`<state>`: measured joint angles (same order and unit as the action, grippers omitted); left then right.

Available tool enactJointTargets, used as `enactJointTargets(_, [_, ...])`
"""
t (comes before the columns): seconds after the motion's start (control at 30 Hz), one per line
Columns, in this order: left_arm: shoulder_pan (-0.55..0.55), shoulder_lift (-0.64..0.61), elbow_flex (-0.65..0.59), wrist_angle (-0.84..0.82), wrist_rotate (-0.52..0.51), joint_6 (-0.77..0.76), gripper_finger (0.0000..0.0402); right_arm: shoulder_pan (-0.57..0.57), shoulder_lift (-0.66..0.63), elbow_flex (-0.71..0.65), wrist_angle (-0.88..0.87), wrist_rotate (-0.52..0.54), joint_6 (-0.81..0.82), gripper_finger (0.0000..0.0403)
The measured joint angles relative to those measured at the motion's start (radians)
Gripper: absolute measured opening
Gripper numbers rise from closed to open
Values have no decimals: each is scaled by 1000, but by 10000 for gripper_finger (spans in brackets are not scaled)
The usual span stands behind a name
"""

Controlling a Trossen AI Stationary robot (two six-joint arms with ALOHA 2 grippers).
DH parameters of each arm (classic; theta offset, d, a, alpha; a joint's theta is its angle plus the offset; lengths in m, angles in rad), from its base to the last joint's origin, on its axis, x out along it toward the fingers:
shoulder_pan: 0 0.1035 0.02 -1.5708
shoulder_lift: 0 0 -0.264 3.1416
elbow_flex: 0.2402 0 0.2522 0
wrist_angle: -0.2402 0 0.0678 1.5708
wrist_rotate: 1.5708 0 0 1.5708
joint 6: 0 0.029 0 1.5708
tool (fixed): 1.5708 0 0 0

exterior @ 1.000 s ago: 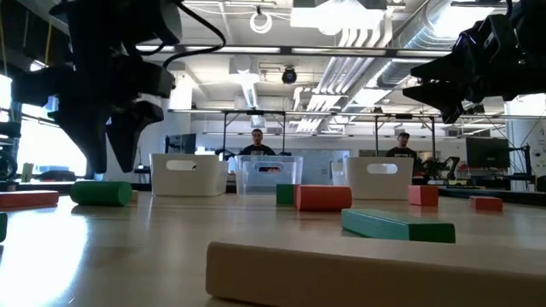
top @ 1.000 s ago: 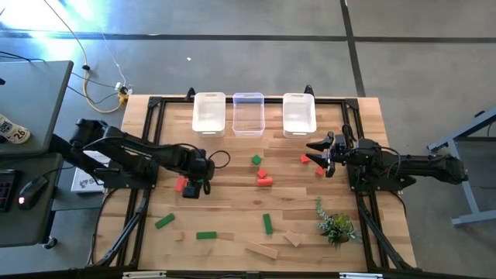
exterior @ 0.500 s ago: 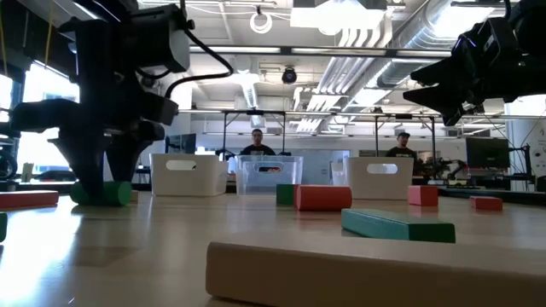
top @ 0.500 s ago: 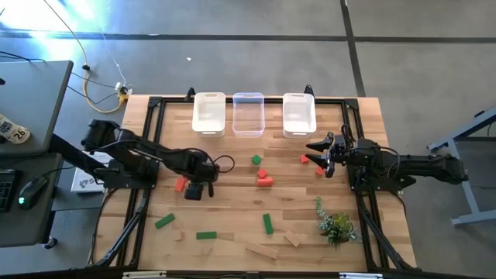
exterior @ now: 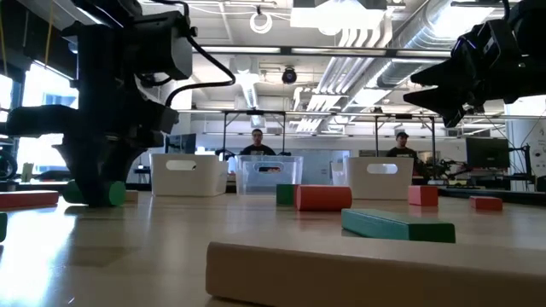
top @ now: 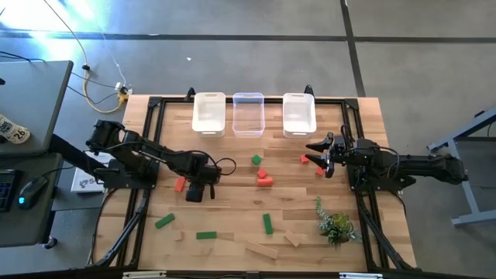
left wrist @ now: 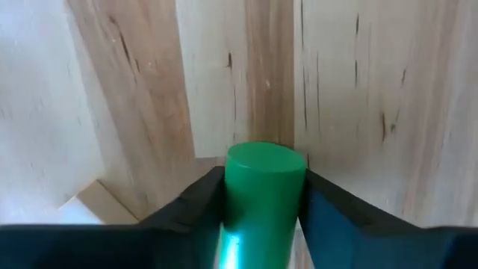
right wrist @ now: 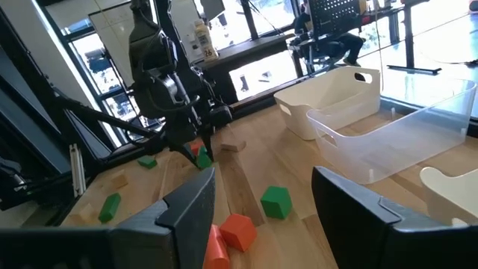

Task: Sort & place blocks by color
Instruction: Put the green block into the left white bin

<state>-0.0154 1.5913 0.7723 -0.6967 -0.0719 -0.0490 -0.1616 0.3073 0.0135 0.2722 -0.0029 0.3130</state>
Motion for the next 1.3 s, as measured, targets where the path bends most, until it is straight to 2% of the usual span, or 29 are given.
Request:
enactJointTargets(0.07, [0,1,7,-6,0,5,103,0,0,0,0,0,0,210])
enactJointTargets(0.23, [2,9,41,-13,-5,17,103,0,0,0,-2,0,0,210])
enactJointTargets(0.53, [48,1,176,-29,-29,28,103,0,0,0,-6,0,0,210])
enactJointTargets(0.67, [92,2,257,-56,-108,79,103,0,0,0,-6,0,0,210])
enactJointTargets(0.83, [185,0,356,-88,-185,141,103,0,0,0,-7,0,0,210])
enactJointTargets(1.1, [384,0,486,-108,-187,158,103,0,0,0,-7,0,0,210])
enactJointTargets(1.3, [537,0,524,-107,-187,156,108,0,0,0,-7,0,0,210])
